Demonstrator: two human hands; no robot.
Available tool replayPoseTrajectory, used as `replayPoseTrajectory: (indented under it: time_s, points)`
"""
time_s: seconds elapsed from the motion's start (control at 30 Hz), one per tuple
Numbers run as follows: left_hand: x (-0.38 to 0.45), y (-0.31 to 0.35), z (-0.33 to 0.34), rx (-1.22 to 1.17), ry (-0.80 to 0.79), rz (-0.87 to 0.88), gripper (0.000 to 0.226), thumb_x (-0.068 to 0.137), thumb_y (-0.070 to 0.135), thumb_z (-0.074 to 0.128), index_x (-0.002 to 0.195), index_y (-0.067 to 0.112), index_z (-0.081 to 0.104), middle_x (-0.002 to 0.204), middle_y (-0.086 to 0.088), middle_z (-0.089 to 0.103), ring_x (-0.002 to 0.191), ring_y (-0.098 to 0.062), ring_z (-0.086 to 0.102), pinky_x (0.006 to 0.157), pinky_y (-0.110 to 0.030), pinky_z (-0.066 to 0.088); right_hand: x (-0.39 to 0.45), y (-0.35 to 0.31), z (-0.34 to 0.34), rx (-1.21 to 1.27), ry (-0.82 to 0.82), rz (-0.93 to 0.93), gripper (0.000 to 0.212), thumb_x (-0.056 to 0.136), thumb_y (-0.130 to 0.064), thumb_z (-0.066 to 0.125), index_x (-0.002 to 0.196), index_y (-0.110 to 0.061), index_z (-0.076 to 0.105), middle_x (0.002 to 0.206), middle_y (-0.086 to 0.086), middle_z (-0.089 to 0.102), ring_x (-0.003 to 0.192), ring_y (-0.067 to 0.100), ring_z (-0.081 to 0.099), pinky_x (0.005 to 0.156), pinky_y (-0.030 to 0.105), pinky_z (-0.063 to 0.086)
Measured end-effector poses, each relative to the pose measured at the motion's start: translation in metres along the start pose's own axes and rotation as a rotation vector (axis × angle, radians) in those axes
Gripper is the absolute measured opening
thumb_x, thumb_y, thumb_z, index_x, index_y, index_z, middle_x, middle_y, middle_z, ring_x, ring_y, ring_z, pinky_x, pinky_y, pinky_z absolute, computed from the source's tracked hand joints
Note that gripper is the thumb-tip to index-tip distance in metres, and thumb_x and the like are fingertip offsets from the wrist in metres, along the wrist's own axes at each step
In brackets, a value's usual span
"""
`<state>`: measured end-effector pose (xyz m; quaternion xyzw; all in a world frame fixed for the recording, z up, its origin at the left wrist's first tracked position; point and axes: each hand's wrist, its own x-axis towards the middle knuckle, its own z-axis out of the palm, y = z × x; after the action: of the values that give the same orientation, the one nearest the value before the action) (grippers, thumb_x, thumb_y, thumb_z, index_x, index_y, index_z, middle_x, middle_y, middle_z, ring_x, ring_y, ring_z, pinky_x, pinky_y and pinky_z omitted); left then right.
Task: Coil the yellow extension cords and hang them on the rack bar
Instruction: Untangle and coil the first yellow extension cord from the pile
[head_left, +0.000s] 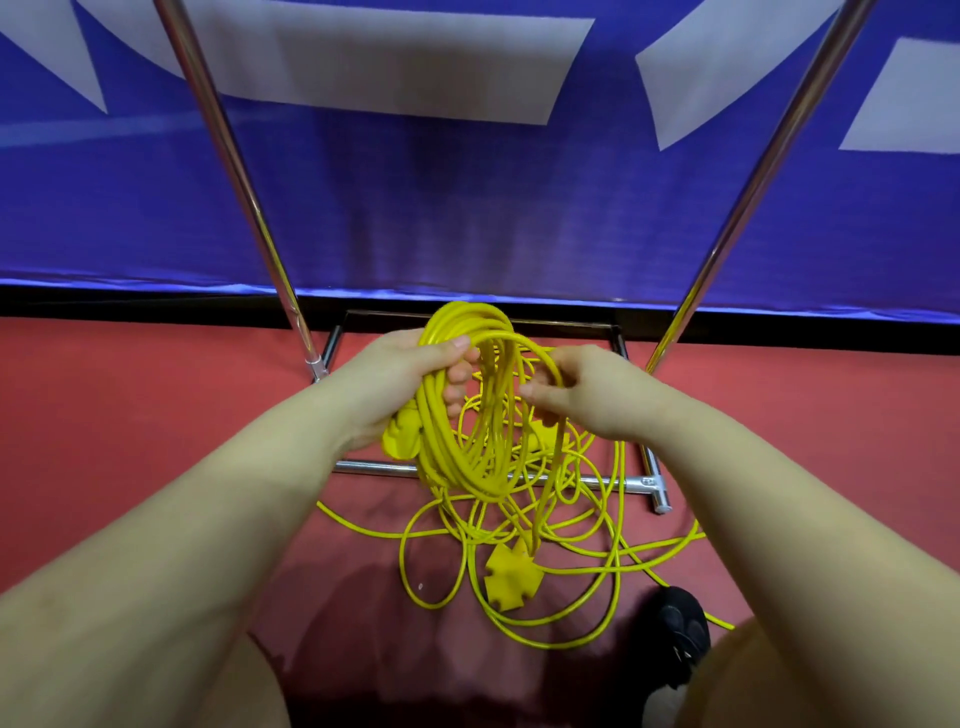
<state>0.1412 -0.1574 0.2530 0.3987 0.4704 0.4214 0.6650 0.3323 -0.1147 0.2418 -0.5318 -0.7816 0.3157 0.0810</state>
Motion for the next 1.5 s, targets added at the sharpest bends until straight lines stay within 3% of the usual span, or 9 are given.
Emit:
replayPoseTrajectory:
  time_s: [0.1, 0.27, 0.6, 0.77, 0.93, 1.13, 1.23, 1.37, 1.5]
  points:
    - [0.002, 0.008, -0.010, -0.110, 0.071, 0.054, 0.018, 0.097, 0.016, 0.043, 0.085, 0.010, 0.054, 0.052, 0.006, 0.048, 0.044, -0.006, 0.045, 0.047, -0.018, 0.045, -0.004, 0.008, 0.004, -0.169, -0.215, 0.102, 0.026, 0.092, -0.037, 0.054, 0.080, -0.015, 0.059, 0.091, 0.008, 0.069, 0.085, 0.024, 0.063, 0.084, 0.034, 0.050]
    - [0.006, 0.014, -0.020, -0.194, 0.163, 0.123, 0.020, 0.097, 0.019, 0.043, 0.082, 0.012, 0.053, 0.053, 0.007, 0.047, 0.044, -0.006, 0.046, 0.048, -0.018, 0.046, -0.008, 0.002, 0.007, 0.079, -0.257, 0.125, 0.025, 0.090, -0.024, 0.060, 0.076, -0.020, 0.041, 0.082, 0.008, 0.065, 0.071, 0.021, 0.058, 0.073, 0.037, 0.049]
    - [0.006, -0.003, -0.008, 0.203, 0.071, 0.077, 0.011, 0.096, 0.014, 0.047, 0.097, 0.010, 0.058, 0.075, -0.004, 0.070, 0.066, -0.011, 0.069, 0.064, -0.023, 0.057, -0.010, -0.027, -0.017, 1.348, -0.056, 0.306, 0.016, 0.096, -0.014, 0.047, 0.085, -0.007, 0.056, 0.061, 0.004, 0.069, 0.057, 0.013, 0.070, 0.052, 0.021, 0.056]
    - [0.006, -0.007, -0.003, 0.215, -0.026, 0.038, 0.017, 0.096, 0.017, 0.046, 0.104, 0.017, 0.060, 0.084, -0.002, 0.074, 0.080, -0.014, 0.070, 0.079, -0.031, 0.055, -0.006, -0.037, -0.017, 1.664, 0.004, 0.396, 0.019, 0.096, -0.012, 0.045, 0.084, -0.002, 0.057, 0.058, 0.010, 0.068, 0.050, 0.017, 0.068, 0.046, 0.023, 0.055]
    - [0.003, -0.008, 0.004, 0.150, -0.112, -0.024, 0.016, 0.094, 0.018, 0.046, 0.103, 0.013, 0.058, 0.084, -0.004, 0.073, 0.078, -0.015, 0.071, 0.068, -0.026, 0.058, 0.000, -0.034, -0.026, 1.861, 0.162, 0.393, 0.019, 0.095, -0.011, 0.049, 0.085, 0.005, 0.055, 0.057, 0.016, 0.067, 0.047, 0.022, 0.067, 0.049, 0.028, 0.056]
    - [0.003, -0.007, 0.006, 0.112, -0.017, -0.008, 0.011, 0.095, 0.012, 0.047, 0.094, 0.012, 0.058, 0.070, -0.002, 0.072, 0.066, -0.015, 0.070, 0.063, -0.029, 0.057, 0.001, -0.034, -0.020, 1.644, 0.137, 0.267, 0.024, 0.095, -0.030, 0.048, 0.088, -0.008, 0.054, 0.074, 0.009, 0.071, 0.063, 0.015, 0.070, 0.062, 0.028, 0.057]
    - [0.005, -0.003, 0.001, -0.003, 0.098, 0.018, 0.013, 0.095, 0.013, 0.047, 0.094, 0.009, 0.059, 0.068, -0.002, 0.072, 0.062, -0.015, 0.070, 0.060, -0.028, 0.057, -0.002, -0.032, -0.011, 1.062, 0.068, 0.139, 0.018, 0.090, -0.037, 0.055, 0.091, -0.019, 0.056, 0.090, 0.004, 0.068, 0.079, 0.014, 0.066, 0.073, 0.027, 0.053]
    - [0.006, 0.003, -0.003, -0.144, 0.188, 0.017, 0.016, 0.096, 0.014, 0.047, 0.094, 0.005, 0.060, 0.070, -0.003, 0.072, 0.063, -0.015, 0.070, 0.059, -0.028, 0.057, -0.005, -0.025, 0.020, 0.317, -0.144, -0.057, 0.015, 0.084, -0.034, 0.066, 0.075, -0.024, 0.060, 0.075, -0.002, 0.060, 0.070, 0.009, 0.052, 0.071, 0.028, 0.045]
    - [0.007, 0.006, -0.006, -0.211, 0.269, 0.017, 0.019, 0.097, 0.016, 0.046, 0.091, 0.003, 0.060, 0.064, -0.002, 0.071, 0.059, -0.013, 0.069, 0.054, -0.024, 0.057, -0.005, -0.025, 0.022, 0.315, -0.155, -0.061, 0.021, 0.087, -0.028, 0.064, 0.068, -0.022, 0.057, 0.066, -0.004, 0.056, 0.062, 0.007, 0.049, 0.065, 0.022, 0.041]
